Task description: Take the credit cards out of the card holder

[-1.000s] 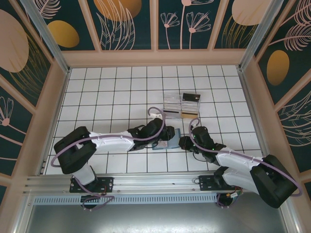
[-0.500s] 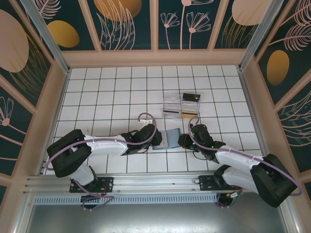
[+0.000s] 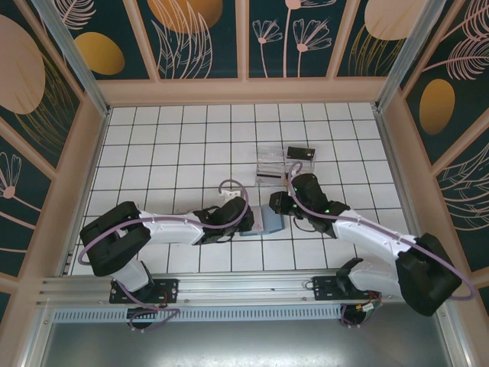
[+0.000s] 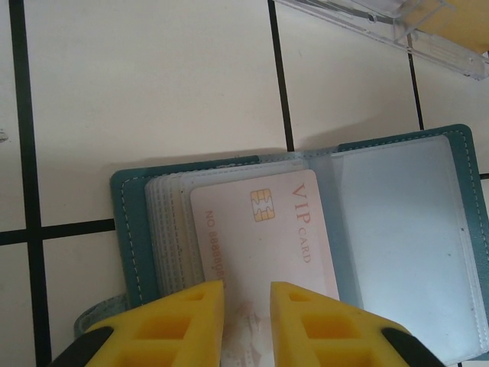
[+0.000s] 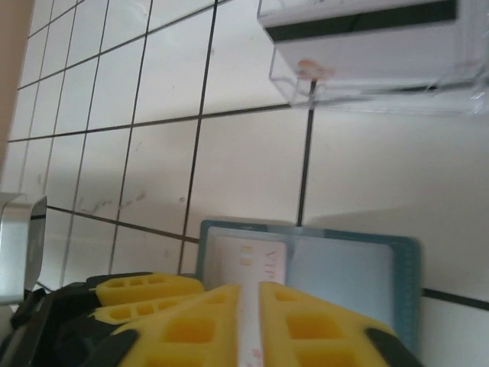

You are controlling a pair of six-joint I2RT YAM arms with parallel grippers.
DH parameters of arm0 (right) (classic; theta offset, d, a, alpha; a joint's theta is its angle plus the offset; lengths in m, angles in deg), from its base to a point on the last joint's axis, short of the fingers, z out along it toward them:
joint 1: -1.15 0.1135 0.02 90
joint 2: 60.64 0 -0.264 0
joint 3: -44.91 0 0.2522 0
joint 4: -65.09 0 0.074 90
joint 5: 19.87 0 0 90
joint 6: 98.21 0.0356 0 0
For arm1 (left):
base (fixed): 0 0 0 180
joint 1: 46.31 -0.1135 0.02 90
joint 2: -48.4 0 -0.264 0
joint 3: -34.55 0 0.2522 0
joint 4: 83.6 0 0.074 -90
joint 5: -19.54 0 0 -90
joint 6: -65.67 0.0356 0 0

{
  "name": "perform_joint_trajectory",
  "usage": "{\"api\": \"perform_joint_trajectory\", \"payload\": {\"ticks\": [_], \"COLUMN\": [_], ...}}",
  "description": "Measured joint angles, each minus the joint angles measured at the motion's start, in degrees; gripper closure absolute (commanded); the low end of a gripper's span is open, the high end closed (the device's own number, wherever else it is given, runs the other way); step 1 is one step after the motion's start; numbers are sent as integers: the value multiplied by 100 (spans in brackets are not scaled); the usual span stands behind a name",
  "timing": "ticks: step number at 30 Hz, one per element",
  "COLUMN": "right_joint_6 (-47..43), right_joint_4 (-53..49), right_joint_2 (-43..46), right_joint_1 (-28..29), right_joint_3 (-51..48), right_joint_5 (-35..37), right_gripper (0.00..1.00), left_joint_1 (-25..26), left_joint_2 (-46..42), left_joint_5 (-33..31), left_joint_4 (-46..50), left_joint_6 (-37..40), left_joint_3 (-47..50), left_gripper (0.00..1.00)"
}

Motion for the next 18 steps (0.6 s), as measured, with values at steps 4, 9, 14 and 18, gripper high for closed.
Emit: {"api": "perform_joint_trajectory", "payload": {"ticks": [4, 9, 14, 18], "right_joint_6": [52, 177, 219, 223], "right_joint_4": [299, 708, 927, 1005], "right_joint_2": [-584, -1121, -1331, -1506], "right_joint_1": [0, 0, -4, -7], "right_joint_3": [0, -2, -122, -188], "right_joint_5": [-522, -1073, -1303, -1344], "right_gripper": [87, 88, 86, 86], "left_joint_1": [-2, -2, -2, -2], "left_joint_2": [-170, -238, -234, -177], "left_joint_5": [-57, -87, -90, -131], "left_joint_4": [9, 7, 7, 28], "left_joint_6": [-4, -4, -4, -4], "left_joint_3": [138, 254, 282, 282], "left_gripper": [77, 78, 81, 86]}}
